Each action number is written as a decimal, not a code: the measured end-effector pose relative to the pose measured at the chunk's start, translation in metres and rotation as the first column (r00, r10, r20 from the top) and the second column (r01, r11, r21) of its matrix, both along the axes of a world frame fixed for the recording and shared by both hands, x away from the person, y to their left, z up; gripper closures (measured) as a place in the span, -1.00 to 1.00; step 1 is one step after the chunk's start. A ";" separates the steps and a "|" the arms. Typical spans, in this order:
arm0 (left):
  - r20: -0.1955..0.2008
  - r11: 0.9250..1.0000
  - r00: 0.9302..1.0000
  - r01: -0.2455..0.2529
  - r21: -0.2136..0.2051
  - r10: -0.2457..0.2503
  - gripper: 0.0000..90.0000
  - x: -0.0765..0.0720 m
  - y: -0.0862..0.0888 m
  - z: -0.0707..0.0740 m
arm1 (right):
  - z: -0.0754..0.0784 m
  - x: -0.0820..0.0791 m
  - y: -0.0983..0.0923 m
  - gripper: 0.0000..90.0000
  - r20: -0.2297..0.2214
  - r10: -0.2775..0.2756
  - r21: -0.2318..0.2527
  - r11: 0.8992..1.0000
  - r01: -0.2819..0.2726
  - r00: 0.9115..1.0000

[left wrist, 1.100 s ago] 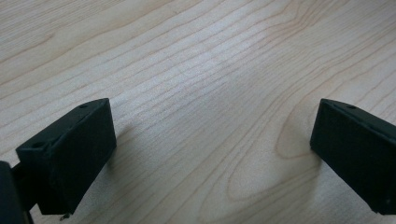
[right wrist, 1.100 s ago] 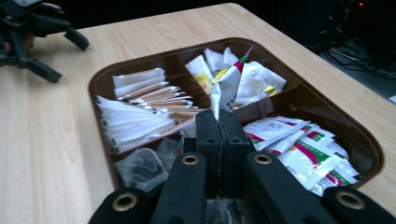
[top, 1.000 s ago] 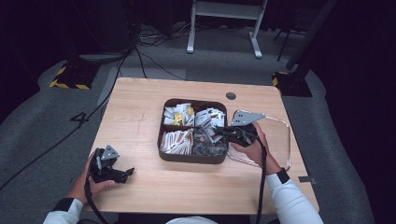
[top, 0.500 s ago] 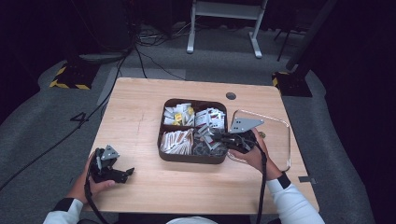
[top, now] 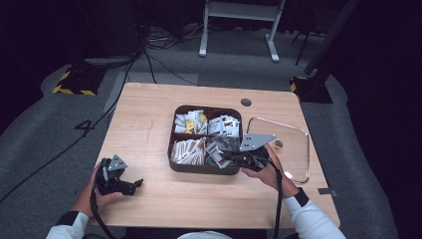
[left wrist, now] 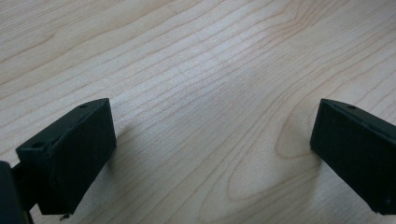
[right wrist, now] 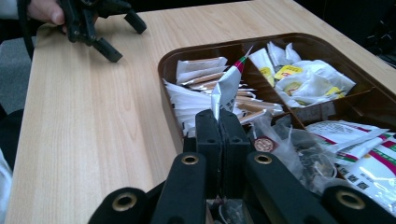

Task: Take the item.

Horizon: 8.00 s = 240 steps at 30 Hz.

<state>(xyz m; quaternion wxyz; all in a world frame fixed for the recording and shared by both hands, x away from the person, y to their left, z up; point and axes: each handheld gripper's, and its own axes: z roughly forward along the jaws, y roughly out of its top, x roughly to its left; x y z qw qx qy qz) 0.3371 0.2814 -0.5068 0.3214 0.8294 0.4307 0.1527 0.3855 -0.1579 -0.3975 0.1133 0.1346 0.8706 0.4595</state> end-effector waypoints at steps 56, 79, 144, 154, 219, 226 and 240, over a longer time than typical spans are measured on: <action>0.002 1.000 1.000 -0.003 0.003 0.003 -0.99 0.000 0.000 0.000 | -0.060 -0.048 0.052 0.89 -0.146 0.213 -0.154 0.960 -0.235 0.966; 0.002 1.000 1.000 -0.002 0.004 0.002 -0.99 0.000 0.000 0.000 | -0.049 -0.035 0.033 0.01 -0.085 0.134 -0.174 0.974 -0.147 0.987; 0.002 1.000 1.000 -0.002 0.004 0.002 -0.99 0.000 0.000 0.000 | -0.008 0.018 -0.069 -0.34 0.053 -0.233 -0.070 0.969 0.236 0.971; 0.002 1.000 1.000 -0.002 0.004 0.002 -0.99 0.000 0.000 0.000 | -0.015 0.034 -0.095 -0.33 0.040 -0.329 -0.091 0.939 0.331 0.944; 0.000 1.000 1.000 0.001 0.002 -0.001 -0.99 0.000 0.000 0.000 | -0.086 0.092 -0.177 0.30 -0.124 -0.581 -0.196 0.809 0.554 0.805; 0.000 1.000 1.000 0.001 0.002 -0.001 -0.99 0.000 0.000 0.000 | -0.080 0.088 -0.183 0.30 -0.107 -0.579 -0.175 0.811 0.558 0.808; 0.000 1.000 1.000 0.000 0.000 0.000 -0.99 0.000 0.000 0.000 | -0.062 0.084 -0.196 0.30 -0.079 -0.596 -0.134 0.801 0.584 0.799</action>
